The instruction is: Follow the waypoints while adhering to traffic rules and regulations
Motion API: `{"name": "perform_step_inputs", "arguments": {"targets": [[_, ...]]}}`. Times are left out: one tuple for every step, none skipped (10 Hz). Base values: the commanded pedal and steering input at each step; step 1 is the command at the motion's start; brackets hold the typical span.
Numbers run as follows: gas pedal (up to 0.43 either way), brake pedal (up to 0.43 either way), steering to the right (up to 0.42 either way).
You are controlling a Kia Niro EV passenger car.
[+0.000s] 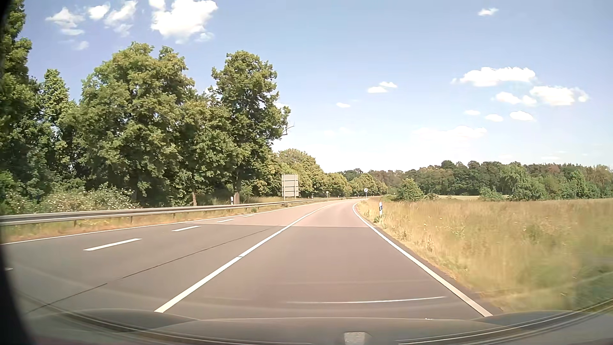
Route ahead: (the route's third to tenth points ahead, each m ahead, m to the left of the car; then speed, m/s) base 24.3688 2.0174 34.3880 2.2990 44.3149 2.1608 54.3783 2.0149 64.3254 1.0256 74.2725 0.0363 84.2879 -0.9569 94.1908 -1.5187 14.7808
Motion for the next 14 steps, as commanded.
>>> {"name": "perform_step_inputs", "arguments": {"targets": [[0.087,0.030,0.005],[0.098,0.030,0.005],[0.098,0.030,0.005],[0.118,0.030,0.005],[0.118,0.030,0.006],[0.130,0.030,0.006],[0.130,0.030,0.006],[0.138,0.030,0.007],[0.157,0.030,0.007],[0.157,0.030,0.007],[0.169,0.030,0.007],[0.169,0.030,0.007],[0.189,0.030,0.007],[0.189,0.030,0.008]]}}
